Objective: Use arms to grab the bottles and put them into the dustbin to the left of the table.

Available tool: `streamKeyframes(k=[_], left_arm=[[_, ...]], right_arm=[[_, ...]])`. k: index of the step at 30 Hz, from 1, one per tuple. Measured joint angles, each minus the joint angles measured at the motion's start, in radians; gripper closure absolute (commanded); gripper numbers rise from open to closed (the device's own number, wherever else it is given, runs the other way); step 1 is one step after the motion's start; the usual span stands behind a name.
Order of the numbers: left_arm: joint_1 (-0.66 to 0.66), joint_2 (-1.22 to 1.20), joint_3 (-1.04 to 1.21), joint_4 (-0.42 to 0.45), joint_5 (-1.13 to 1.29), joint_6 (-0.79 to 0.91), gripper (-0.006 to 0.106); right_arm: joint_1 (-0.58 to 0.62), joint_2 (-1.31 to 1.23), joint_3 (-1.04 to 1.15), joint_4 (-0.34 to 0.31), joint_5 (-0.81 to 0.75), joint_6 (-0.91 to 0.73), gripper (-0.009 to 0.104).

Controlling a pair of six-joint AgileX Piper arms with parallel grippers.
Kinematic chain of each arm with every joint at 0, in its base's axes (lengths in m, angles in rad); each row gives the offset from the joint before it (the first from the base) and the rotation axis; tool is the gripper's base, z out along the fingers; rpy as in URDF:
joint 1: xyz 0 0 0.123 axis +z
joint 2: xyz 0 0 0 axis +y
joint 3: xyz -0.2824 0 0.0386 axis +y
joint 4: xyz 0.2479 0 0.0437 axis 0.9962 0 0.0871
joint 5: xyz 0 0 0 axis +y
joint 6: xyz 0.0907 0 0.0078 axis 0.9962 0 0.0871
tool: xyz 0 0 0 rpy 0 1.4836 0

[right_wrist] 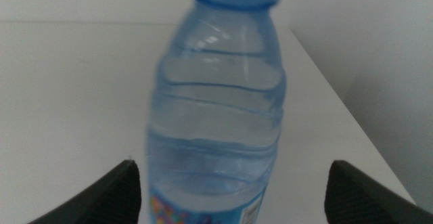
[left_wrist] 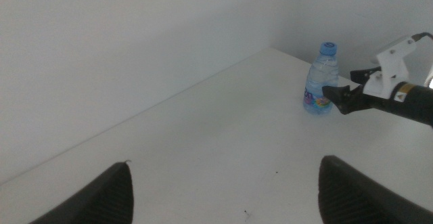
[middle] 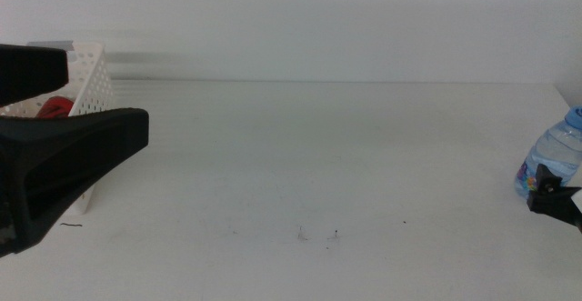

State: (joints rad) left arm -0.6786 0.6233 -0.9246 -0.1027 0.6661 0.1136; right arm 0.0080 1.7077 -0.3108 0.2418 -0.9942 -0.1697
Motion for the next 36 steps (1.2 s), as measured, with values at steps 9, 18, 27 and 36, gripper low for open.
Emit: streamKeyframes(k=[9, 18, 27, 36], left_arm=[[0.0, 0.0, 0.0, 0.017, 0.0, -0.002, 0.007], [0.0, 0.0, 0.0, 0.019, 0.0, -0.002, 0.007], [0.0, 0.0, 0.0, 0.021, 0.0, -0.002, 0.007], [0.0, 0.0, 0.0, 0.021, 0.0, -0.002, 0.007]], right_arm=[[0.0, 0.125, -0.146, 0.026, -0.012, -0.004, 0.004], [0.0, 0.168, -0.237, 0.026, -0.014, -0.007, 0.004], [0.0, 0.219, -0.273, 0.033, -0.013, -0.007, 0.042], [0.041, 0.2, -0.279, 0.033, 0.012, -0.013, 0.097]])
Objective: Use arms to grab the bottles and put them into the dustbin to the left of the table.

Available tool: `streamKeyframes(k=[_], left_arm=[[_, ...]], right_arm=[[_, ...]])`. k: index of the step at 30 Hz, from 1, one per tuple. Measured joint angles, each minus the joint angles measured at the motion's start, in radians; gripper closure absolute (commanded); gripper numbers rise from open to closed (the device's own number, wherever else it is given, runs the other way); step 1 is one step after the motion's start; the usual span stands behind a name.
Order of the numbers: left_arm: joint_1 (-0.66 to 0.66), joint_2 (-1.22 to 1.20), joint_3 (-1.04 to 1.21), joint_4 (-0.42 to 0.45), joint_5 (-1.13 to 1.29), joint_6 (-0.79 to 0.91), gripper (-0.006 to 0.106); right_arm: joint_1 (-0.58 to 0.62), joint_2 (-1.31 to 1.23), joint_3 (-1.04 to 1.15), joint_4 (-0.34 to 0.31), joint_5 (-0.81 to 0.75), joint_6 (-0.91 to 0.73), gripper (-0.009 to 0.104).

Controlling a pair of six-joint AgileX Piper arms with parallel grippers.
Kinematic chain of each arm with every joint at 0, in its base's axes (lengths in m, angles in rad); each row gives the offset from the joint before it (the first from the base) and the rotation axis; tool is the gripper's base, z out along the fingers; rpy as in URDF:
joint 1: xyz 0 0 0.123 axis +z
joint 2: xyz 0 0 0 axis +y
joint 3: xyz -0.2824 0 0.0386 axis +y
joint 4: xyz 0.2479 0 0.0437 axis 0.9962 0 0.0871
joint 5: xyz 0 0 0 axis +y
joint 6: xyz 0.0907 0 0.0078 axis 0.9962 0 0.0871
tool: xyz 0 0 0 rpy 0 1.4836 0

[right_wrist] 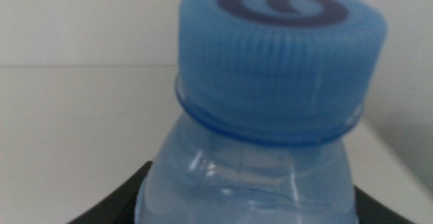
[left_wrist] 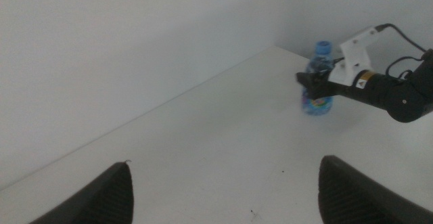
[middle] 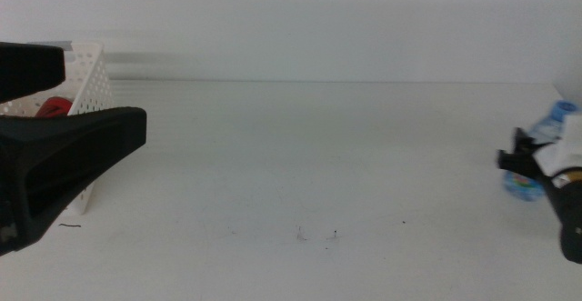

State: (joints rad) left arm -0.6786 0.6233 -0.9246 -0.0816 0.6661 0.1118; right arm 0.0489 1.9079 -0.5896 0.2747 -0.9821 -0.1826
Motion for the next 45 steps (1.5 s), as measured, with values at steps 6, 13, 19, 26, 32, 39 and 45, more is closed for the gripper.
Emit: streamKeyframes(k=[6, 13, 19, 26, 32, 39, 45], left_arm=[[0.0, 0.0, 0.0, 0.0, 0.0, 0.0, 0.007], [0.0, 0.0, 0.0, 0.002, 0.0, 0.0, 0.007], [0.0, 0.0, 0.0, 0.002, 0.0, 0.0, 0.007], [0.0, 0.0, 0.0, 0.002, 0.0, 0.0, 0.007], [0.0, 0.0, 0.0, 0.002, 0.0, 0.0, 0.007], [0.0, 0.0, 0.0, 0.002, 0.0, 0.0, 0.007], [0.0, 0.0, -0.001, 0.002, 0.0, 0.0, 0.007]], right_arm=[[0.232, -0.079, -0.151, -0.119, 0.135, 0.0, 0.097], [0.45, 0.04, -0.44, -0.291, 0.298, 0.051, 0.097], [0.54, 0.193, -0.568, -0.305, 0.404, 0.068, 0.097], [0.568, 0.247, -0.613, -0.299, 0.397, 0.117, 0.095], [0.571, 0.249, -0.62, -0.296, 0.403, 0.122, 0.046], [0.577, 0.143, -0.489, -0.296, 0.405, 0.142, 0.005], [0.577, -0.172, -0.183, -0.296, 0.46, 0.165, 0.007]])
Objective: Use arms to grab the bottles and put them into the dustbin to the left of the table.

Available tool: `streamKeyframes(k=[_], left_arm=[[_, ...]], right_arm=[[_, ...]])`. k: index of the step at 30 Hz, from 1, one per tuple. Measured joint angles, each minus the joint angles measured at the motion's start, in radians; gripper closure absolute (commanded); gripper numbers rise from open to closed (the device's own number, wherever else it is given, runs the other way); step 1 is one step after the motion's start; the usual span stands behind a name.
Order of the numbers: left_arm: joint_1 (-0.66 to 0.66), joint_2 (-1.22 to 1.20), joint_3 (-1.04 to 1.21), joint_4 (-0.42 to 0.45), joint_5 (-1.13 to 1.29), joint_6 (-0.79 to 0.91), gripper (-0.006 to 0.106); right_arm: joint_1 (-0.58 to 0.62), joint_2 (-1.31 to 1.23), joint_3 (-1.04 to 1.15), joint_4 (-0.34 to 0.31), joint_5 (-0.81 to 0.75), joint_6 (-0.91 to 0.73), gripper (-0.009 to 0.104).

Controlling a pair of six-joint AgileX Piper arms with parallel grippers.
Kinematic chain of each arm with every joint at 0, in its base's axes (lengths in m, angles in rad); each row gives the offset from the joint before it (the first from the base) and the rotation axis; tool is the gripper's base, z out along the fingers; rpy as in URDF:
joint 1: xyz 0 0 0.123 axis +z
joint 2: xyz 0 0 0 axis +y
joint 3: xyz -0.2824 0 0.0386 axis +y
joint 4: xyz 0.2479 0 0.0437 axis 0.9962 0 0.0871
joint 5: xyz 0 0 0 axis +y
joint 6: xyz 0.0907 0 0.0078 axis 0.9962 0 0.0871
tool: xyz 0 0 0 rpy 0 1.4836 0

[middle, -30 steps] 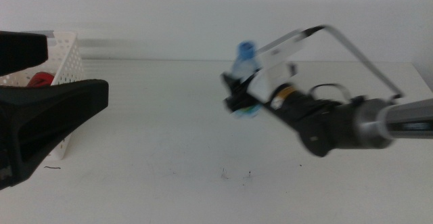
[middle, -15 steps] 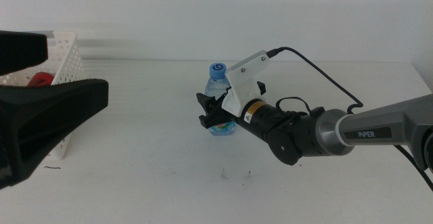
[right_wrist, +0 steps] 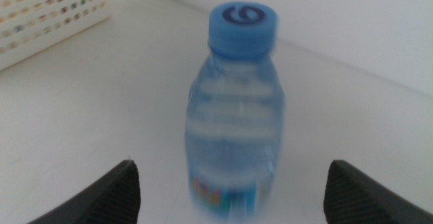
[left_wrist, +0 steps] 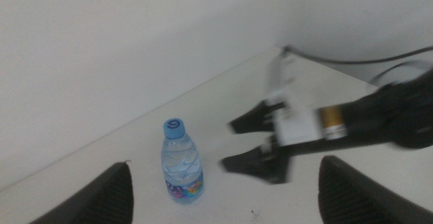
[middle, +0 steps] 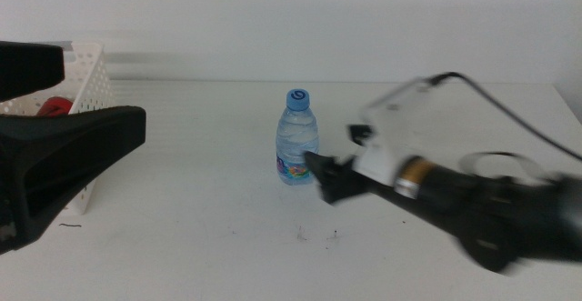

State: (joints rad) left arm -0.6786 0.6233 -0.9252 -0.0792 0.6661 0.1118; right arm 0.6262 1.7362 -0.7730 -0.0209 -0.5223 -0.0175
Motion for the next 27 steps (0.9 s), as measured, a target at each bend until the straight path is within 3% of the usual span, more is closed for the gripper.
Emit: streamKeyframes(k=[2, 9, 15, 19, 27], left_arm=[[0.0, 0.0, 0.0, 0.0, 0.0, 0.0, 0.007], [0.0, 0.0, 0.0, 0.0, 0.0, 0.0, 0.007], [0.0, 0.0, 0.0, 0.0, 0.0, 0.0, 0.007], [0.0, 0.0, 0.0, 0.0, 0.0, 0.0, 0.007], [0.0, 0.0, 0.0, 0.0, 0.0, 0.0, 0.007]], right_arm=[[0.0, -0.144, 0.061, 0.0, 0.099, 0.025, 0.007], [0.0, -0.659, -0.022, 0.0, 0.857, 0.069, 0.013], [0.0, -0.888, -0.196, 0.0, 1.14, 0.07, 0.013], [0.0, -0.913, -0.346, -0.041, 1.341, 0.062, 0.013], [0.0, -0.901, -0.388, -0.071, 1.403, 0.062, 0.013]])
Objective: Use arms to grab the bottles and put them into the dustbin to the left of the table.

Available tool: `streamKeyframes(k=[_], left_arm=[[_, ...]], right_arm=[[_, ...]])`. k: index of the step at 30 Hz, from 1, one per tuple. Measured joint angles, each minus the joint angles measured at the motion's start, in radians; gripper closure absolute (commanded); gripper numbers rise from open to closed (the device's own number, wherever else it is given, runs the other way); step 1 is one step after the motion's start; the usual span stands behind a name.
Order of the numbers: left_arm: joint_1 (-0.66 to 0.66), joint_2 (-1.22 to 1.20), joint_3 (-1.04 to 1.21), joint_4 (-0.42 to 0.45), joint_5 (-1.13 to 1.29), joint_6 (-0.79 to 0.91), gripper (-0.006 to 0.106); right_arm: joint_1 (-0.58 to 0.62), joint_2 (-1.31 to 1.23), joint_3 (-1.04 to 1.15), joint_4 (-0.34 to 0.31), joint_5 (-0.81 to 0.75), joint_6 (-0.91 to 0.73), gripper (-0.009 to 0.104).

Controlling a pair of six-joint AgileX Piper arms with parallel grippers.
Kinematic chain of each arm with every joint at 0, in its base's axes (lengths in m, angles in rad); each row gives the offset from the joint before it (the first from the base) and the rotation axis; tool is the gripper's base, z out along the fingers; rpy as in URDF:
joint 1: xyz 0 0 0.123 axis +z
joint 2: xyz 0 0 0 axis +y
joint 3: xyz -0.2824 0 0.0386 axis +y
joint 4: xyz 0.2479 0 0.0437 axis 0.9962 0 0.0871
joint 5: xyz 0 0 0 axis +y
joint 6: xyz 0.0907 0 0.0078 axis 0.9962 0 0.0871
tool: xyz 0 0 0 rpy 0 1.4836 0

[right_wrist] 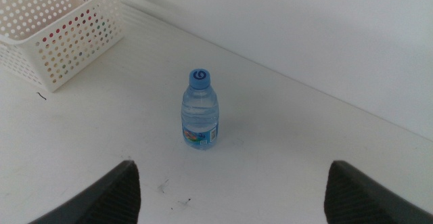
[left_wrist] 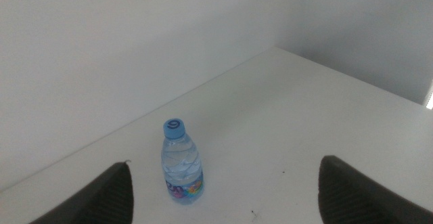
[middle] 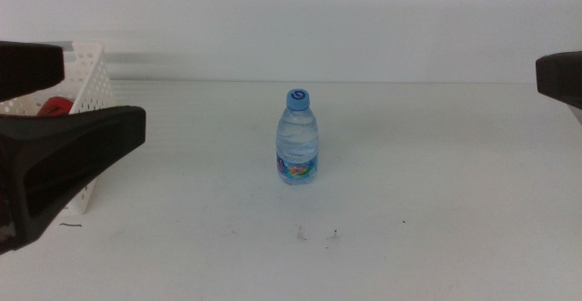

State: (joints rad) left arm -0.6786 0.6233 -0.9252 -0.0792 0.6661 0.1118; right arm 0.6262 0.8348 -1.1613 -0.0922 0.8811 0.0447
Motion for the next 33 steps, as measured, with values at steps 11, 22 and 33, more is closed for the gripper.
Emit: streamKeyframes(k=[11, 22, 33], left_arm=[[0.146, 0.002, 0.078, 0.231, -0.159, -0.179, 0.007], [0.22, 0.379, 0.664, 0.269, -1.26, -0.364, 0.007], [0.22, 0.817, 0.69, 0.291, -1.597, -0.351, 0.007]], right_arm=[[0.0, 0.0, 0.0, 0.0, -0.004, 0.0, 0.013], [0.0, 0.0, 0.0, 0.0, -0.004, 0.0, 0.013], [0.0, 0.0, 0.0, 0.0, -0.004, 0.002, 0.013]])
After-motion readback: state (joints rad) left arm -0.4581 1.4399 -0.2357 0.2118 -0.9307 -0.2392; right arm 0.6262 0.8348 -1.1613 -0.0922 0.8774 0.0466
